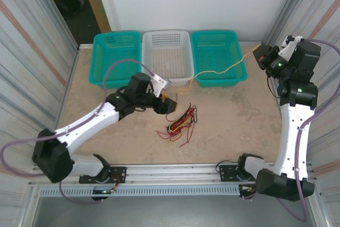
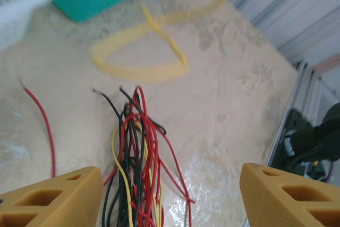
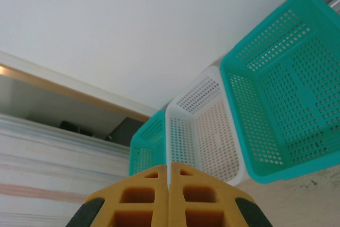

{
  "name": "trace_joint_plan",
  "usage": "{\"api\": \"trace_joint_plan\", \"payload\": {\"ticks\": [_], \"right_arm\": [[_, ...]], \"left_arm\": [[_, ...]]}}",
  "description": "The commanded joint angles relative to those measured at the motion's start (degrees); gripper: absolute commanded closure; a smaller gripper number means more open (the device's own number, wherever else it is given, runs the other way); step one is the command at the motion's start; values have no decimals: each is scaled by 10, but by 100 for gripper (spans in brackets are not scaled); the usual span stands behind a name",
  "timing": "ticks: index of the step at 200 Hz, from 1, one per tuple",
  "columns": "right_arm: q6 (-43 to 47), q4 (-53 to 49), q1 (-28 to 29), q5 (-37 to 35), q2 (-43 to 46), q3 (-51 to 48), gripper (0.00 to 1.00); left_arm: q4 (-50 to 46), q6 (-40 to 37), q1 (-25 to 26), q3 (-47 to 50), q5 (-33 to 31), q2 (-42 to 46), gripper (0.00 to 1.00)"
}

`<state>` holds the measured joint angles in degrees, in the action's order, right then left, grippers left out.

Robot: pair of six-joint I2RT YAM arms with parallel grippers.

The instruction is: Untangle the cables

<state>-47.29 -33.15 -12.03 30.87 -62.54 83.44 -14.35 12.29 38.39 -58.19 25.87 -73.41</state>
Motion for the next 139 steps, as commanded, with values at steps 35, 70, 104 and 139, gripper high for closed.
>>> {"api": "trace_joint_plan", "payload": {"ticks": [35, 70, 104, 139], "right_arm": [[44, -10, 70, -34, -3, 16, 100], [53, -12, 143, -63, -19, 24, 100], [56, -12, 193, -81, -31, 40, 100], [56, -6, 211, -85, -42, 51, 100]], "left_arm": [[-74, -66, -49, -90, 74, 53, 25], [-87, -83, -45, -182, 178, -38, 33], [-100, -98, -30, -197, 191, -78, 38], [-130, -99, -24, -188, 203, -84, 63]]}}
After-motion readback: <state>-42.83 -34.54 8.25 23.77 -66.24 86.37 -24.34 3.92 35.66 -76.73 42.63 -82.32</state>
